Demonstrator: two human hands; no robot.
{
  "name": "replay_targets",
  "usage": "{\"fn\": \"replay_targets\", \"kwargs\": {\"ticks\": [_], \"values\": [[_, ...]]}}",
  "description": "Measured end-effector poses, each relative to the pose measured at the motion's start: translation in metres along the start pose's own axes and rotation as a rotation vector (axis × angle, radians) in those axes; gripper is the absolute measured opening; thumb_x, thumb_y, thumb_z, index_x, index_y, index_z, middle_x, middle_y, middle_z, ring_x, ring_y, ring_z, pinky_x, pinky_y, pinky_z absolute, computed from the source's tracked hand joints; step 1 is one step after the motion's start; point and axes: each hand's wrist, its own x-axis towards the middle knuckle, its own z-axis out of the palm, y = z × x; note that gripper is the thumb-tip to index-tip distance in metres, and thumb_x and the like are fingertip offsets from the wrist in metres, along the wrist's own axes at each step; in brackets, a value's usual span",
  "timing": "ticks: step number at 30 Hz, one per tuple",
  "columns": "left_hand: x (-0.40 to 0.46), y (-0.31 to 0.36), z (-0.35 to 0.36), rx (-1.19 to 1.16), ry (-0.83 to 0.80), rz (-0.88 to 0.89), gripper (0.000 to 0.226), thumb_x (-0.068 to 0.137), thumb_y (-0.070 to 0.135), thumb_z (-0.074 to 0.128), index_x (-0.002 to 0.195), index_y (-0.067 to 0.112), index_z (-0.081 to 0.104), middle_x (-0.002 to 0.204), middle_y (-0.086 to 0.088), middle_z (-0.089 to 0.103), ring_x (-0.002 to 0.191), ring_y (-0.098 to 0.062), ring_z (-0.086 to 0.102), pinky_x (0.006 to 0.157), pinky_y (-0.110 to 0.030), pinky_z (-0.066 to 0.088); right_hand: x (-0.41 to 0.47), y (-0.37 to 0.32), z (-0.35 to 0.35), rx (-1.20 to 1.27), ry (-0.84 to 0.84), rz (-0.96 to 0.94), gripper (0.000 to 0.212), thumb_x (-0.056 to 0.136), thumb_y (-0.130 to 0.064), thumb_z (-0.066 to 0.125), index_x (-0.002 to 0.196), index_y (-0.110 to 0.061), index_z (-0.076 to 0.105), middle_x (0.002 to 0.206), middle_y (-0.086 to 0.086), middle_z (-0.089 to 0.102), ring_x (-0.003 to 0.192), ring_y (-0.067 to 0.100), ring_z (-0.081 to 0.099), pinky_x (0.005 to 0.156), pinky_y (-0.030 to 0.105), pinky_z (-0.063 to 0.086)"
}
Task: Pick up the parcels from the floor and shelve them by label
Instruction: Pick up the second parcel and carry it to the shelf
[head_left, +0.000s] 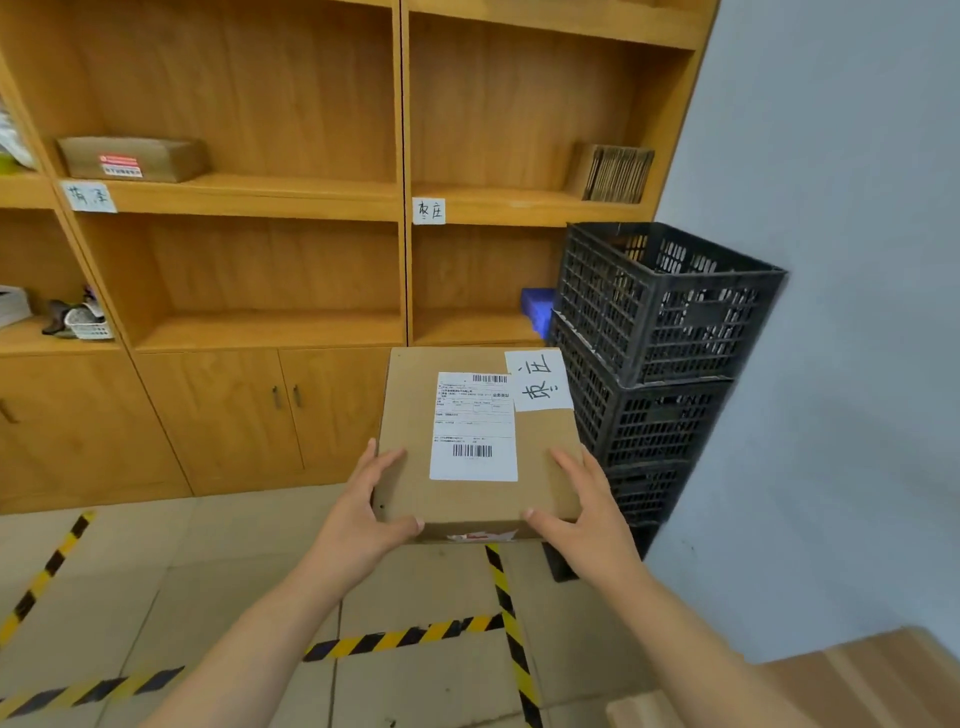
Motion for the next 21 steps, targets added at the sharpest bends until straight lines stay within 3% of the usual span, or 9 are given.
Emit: {"fn": "replay_targets", "kwargs": {"ticks": [8,13,17,21], "values": [[0.147,-0.022,-0.031,-0.015,0.046,0.057,0.075,0.069,0.006,0.075,0.133,0.03,0.042,0.154,0.012,0.014,0.129,0.001,0.022,0.098,-0.022,0.03,0.142,-0.015,0.03,0.024,0.026,-0.008,0.076,0.078,-0.035,0.07,0.141,-0.041,0.028,0.156,-0.017,0.009,0.123,-0.001,0.033,0.103,0.029,0.036],[0.245,-0.029,-0.048,0.001,-0.017,0.095,0.076,0.069,0.007,0.075,0.133,0.031,0.041,0.151,0.015,0.016,0.131,0.002,0.02,0.099,-0.019,0.025,0.225,-0.019,0.043,0.041,0.071,0.021,0.076,0.077,-0.033,0.071,0.141,-0.041,0.029,0.155,-0.017,0.011,0.127,0.004,0.034,0.105,0.035,0.039],[0.305,-0.034,-0.039,-0.001,-0.074,0.092,0.076,0.07,0.006,0.075,0.134,0.03,0.041,0.154,0.011,0.012,0.127,0.005,0.02,0.086,-0.005,0.03,0.276,-0.007,0.042,0.051,0.102,0.059,0.076,0.077,-0.031,0.072,0.141,-0.04,0.031,0.155,-0.016,0.013,0.124,0.004,0.036,0.103,0.033,0.04],[0.36,-0.038,-0.025,0.014,-0.089,0.097,0.076,0.071,0.009,0.075,0.134,0.031,0.039,0.155,0.01,0.01,0.128,0.004,0.016,0.097,-0.017,0.026,0.33,0.01,0.037,0.041,0.111,0.069,0.075,0.077,-0.032,0.072,0.139,-0.042,0.032,0.154,-0.016,0.014,0.128,0.006,0.034,0.104,0.036,0.039]]}}
